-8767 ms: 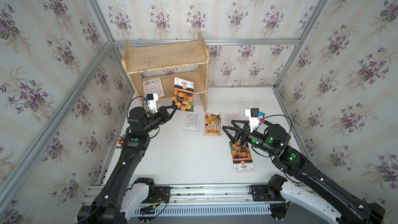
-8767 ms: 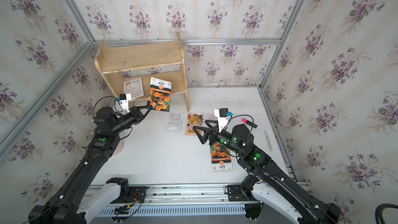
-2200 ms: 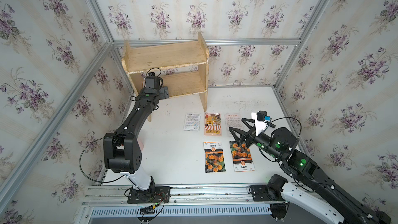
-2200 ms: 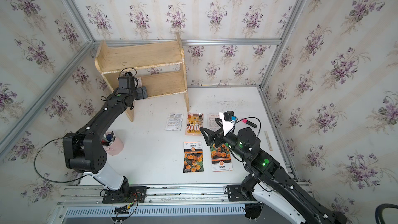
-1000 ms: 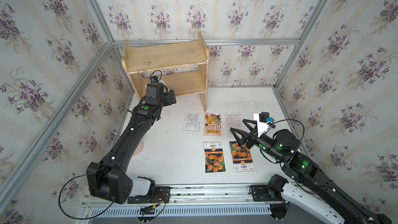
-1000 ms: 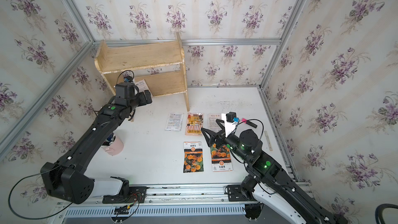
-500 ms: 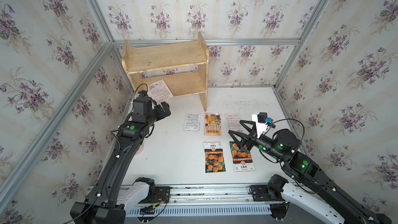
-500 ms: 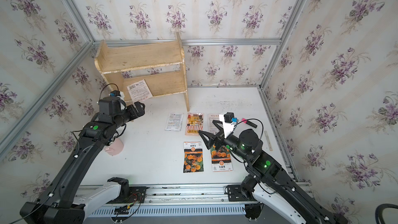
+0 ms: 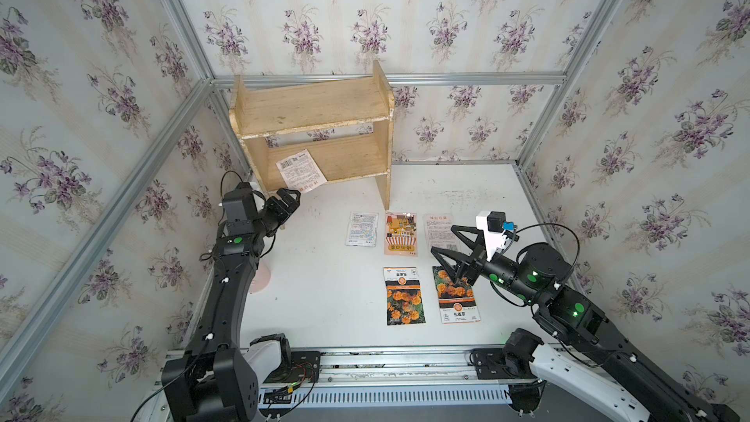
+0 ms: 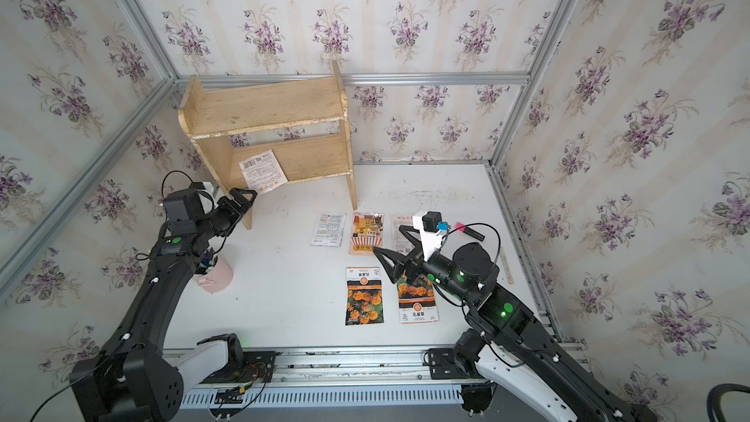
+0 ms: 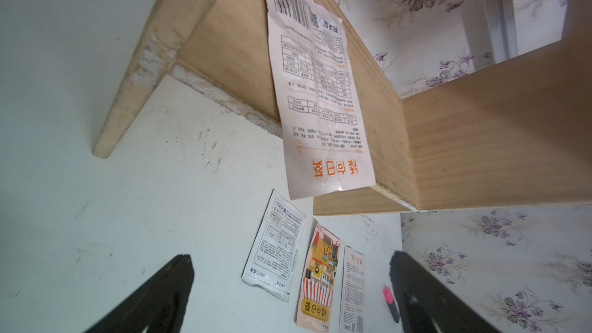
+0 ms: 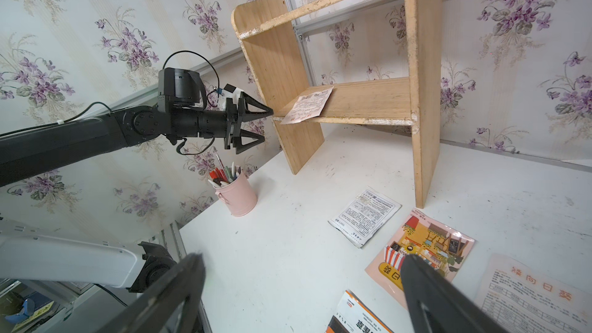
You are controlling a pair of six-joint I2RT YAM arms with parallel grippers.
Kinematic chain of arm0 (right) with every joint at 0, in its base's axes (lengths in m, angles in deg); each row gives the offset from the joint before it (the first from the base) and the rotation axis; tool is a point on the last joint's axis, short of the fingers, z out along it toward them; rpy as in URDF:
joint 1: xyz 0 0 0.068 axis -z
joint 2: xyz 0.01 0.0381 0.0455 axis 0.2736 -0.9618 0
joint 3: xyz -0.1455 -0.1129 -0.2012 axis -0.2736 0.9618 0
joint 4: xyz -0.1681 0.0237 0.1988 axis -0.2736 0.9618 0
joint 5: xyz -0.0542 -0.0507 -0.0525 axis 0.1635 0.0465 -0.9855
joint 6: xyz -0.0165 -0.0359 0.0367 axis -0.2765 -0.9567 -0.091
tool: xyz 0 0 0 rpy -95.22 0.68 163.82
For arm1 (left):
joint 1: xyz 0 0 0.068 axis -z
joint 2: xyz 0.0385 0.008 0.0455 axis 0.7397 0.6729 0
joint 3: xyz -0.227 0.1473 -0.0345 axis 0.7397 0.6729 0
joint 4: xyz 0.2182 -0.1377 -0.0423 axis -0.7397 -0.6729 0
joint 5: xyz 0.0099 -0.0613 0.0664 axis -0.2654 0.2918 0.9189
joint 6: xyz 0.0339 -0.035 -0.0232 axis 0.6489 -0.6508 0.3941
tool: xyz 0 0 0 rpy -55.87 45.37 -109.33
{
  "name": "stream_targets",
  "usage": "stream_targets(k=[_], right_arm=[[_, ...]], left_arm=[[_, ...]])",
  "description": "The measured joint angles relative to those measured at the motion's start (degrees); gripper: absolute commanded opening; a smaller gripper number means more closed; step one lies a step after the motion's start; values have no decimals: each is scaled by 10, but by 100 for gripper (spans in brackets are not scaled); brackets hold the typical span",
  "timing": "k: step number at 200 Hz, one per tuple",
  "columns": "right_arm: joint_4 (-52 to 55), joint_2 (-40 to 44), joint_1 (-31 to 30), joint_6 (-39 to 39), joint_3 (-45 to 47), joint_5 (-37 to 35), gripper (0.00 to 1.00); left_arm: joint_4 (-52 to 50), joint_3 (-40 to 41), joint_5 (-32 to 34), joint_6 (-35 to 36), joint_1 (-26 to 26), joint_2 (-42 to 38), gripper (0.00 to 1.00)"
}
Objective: Take the seed bag off the shelf
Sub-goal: Pick up the seed packet from the shelf.
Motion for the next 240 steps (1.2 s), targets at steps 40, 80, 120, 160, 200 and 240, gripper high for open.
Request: stream_targets(k=[40, 80, 120, 160, 200, 240], right_arm=[[3, 0, 0, -2, 1, -6, 99], [3, 1, 0, -3, 2, -11, 99], [3, 0, 0, -3, 2, -18, 99], [4, 1, 0, -3, 2, -21, 99], [5, 0, 0, -3, 3, -21, 99], [5, 0, 0, -3, 7, -21, 99]], left_arm=[[57, -11, -40, -32, -9, 56, 97], [93, -26, -59, -48, -10, 89, 82], [121, -33, -74, -63, -10, 119, 57], [145, -33, -87, -83, -10, 144, 45], [155, -30, -90, -95, -7, 145, 33], [158, -23, -85, -102, -7, 143, 16]])
